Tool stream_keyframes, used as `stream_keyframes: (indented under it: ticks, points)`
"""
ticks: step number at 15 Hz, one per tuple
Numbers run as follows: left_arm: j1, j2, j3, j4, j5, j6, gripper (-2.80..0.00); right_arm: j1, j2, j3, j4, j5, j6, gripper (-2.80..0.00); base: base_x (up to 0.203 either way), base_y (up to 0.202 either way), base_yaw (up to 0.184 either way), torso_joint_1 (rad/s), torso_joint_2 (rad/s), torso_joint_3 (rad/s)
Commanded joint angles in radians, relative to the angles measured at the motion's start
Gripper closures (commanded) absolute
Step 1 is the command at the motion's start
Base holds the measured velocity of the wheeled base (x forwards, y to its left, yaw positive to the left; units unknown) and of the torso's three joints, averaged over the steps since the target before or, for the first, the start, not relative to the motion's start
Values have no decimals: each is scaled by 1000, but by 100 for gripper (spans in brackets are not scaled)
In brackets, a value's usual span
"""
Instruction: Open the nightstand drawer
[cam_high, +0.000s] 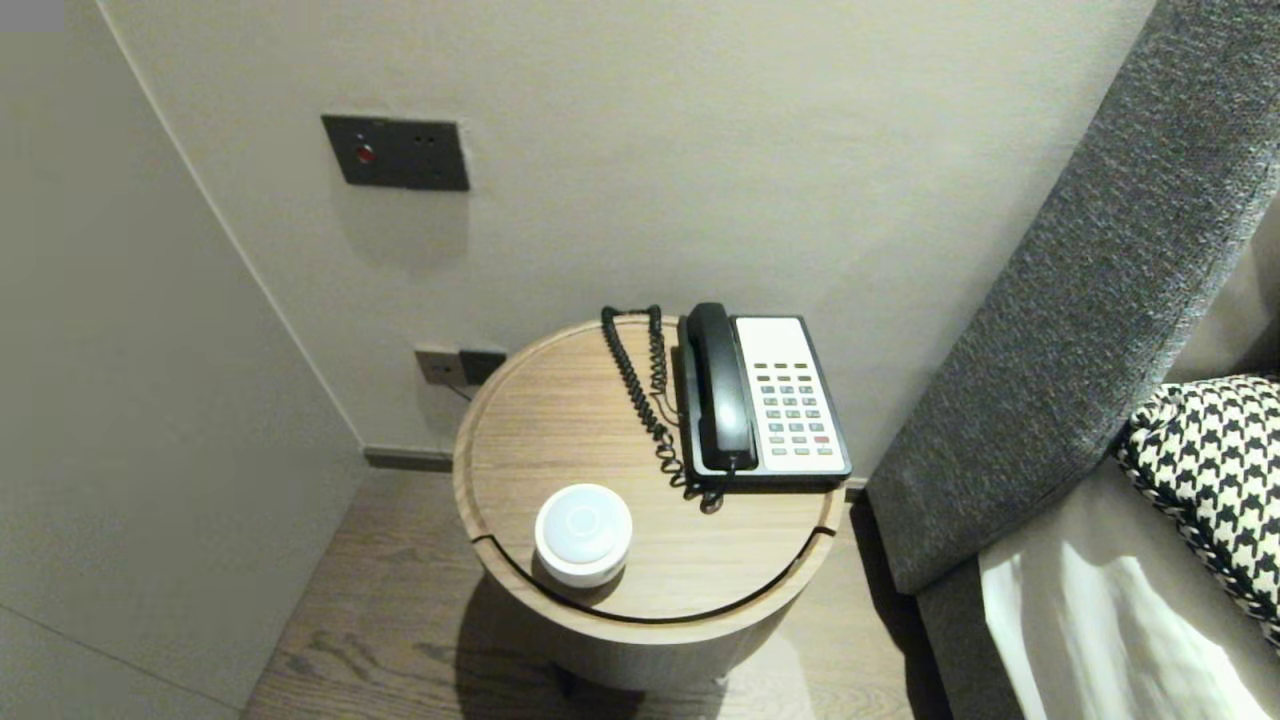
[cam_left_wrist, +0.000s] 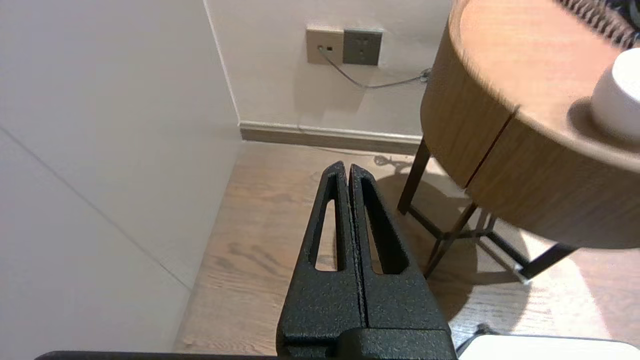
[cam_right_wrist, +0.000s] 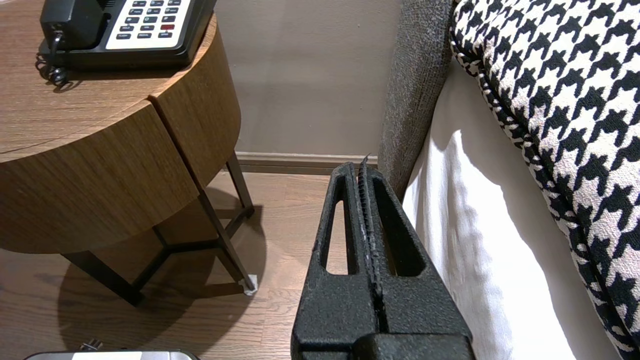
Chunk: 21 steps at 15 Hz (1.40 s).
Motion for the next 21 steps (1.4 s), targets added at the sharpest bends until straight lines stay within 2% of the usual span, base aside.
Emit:
stream_keyframes:
  ticks: [1, 3, 5, 8, 11, 12, 15, 21]
  points:
    - [1, 220, -119, 7, 0, -20, 0, 0, 0, 40, -1, 0, 0, 0, 0, 0, 0, 0, 0, 0]
    - [3, 366, -218, 26, 3, -43, 0, 0, 0, 40, -1, 0, 0, 0, 0, 0, 0, 0, 0, 0]
    - [7, 508, -318, 102, 11, -62, 0, 0, 0, 40, -1, 0, 0, 0, 0, 0, 0, 0, 0, 0]
    - [3, 680, -442, 291, -1, -167, 0, 0, 0, 40, -1, 0, 0, 0, 0, 0, 0, 0, 0, 0]
    - [-20, 823, -471, 350, -80, -273, 0, 0, 0, 40, -1, 0, 0, 0, 0, 0, 0, 0, 0, 0]
    - [-54, 865, -473, 353, -100, -318, 0, 0, 0, 40, -1, 0, 0, 0, 0, 0, 0, 0, 0, 0]
    - [-222, 991, -489, 335, -120, -491, 0, 0, 0, 40, -1, 0, 0, 0, 0, 0, 0, 0, 0, 0]
    - [-360, 1205, -542, 140, -120, -686, 0, 0, 0, 40, -1, 0, 0, 0, 0, 0, 0, 0, 0, 0]
